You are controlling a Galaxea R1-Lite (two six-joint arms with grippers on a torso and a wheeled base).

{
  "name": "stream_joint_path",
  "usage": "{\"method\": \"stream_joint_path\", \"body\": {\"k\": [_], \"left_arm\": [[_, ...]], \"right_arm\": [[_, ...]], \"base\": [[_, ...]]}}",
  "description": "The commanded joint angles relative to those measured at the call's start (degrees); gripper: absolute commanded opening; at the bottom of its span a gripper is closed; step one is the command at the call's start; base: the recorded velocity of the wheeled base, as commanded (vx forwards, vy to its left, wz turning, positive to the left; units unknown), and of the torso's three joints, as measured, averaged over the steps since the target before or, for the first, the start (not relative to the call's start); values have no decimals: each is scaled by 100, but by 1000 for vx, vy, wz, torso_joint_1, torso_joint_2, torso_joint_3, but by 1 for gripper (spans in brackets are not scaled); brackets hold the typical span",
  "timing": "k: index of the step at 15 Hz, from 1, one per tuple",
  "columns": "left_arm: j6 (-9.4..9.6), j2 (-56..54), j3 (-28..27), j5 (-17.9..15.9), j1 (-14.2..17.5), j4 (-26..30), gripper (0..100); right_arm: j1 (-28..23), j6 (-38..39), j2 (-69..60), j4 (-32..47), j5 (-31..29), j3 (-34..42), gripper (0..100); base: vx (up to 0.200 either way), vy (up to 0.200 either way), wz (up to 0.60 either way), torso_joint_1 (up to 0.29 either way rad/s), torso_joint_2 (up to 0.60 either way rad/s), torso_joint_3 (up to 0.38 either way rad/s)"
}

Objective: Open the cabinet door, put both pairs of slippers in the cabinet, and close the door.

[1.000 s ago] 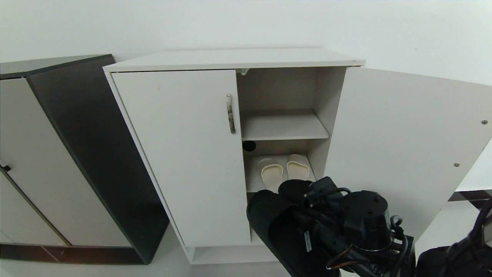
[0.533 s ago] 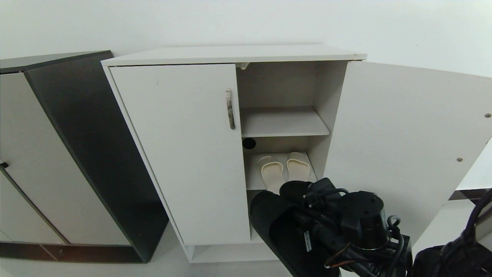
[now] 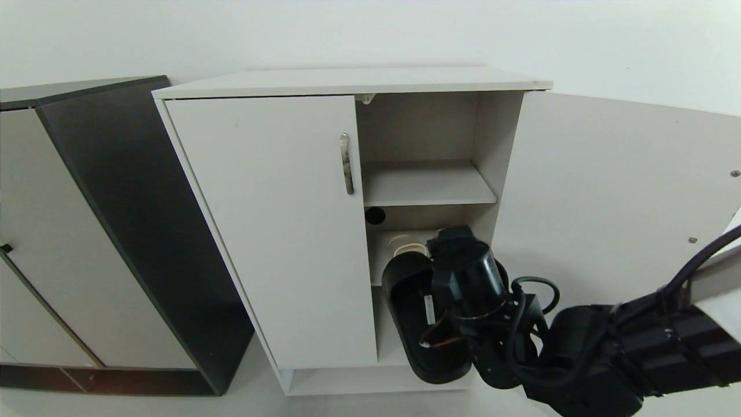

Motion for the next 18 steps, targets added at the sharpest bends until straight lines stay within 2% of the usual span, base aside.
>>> {"method": "stream_joint_path", "body": {"k": [1,6,12,18], "left_arm": [[-1,8,0,1,0,2,0],[8,8,0,1,0,2,0],[8,8,0,1,-8,2,0],[25,8,0,-8,0,2,0]], "right_arm": [[130,364,-33,938,-675,-1204,0],[103,-49,-121,938,-798,-1916,0],[68,22,-95,902,-719,-1723,0],[15,65,-86,894,-710,-1714,0]], "base": [[0,0,0,0,0,0],[0,0,0,0,0,0],[0,0,0,0,0,0],[200,0,0,-2,2,4]]}}
